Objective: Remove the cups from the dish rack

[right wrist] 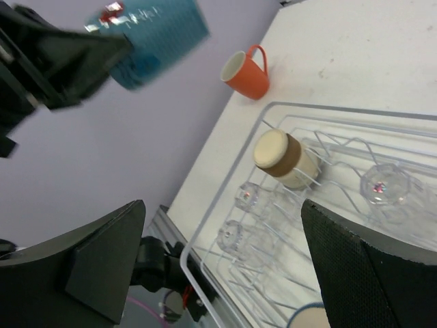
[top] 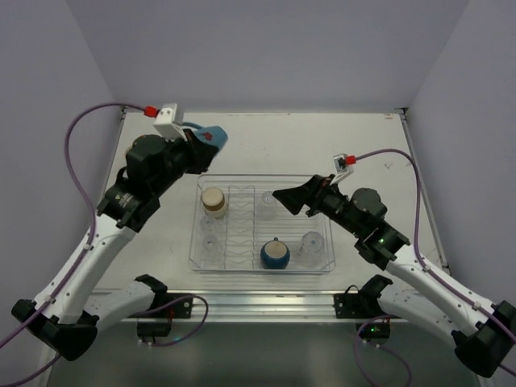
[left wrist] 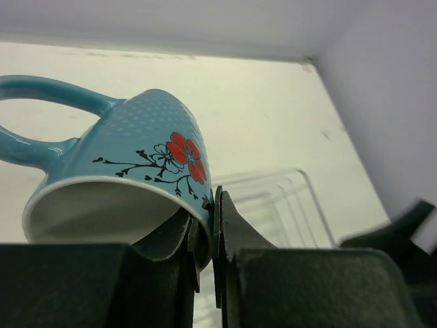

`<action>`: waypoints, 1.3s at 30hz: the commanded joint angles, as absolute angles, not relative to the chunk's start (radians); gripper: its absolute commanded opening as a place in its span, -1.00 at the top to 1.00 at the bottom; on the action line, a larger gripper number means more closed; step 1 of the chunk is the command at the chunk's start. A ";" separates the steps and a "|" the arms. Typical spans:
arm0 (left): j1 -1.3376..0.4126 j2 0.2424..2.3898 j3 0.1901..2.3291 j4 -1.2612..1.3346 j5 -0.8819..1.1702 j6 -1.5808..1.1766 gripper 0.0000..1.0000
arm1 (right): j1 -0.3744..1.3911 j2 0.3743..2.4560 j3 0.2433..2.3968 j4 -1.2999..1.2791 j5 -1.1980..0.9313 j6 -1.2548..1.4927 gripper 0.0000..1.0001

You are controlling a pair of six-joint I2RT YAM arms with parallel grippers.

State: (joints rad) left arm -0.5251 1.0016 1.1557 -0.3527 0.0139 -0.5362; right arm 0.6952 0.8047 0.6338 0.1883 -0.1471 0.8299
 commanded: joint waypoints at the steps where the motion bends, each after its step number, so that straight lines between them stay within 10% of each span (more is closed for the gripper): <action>1: -0.401 1.052 1.304 -0.543 -0.175 -0.381 1.00 | 0.698 0.819 0.687 0.089 -0.116 0.739 -0.98; 39: -0.118 1.991 1.775 -0.796 -0.202 -0.170 1.00 | 0.715 0.913 0.698 0.035 -0.198 0.643 -0.98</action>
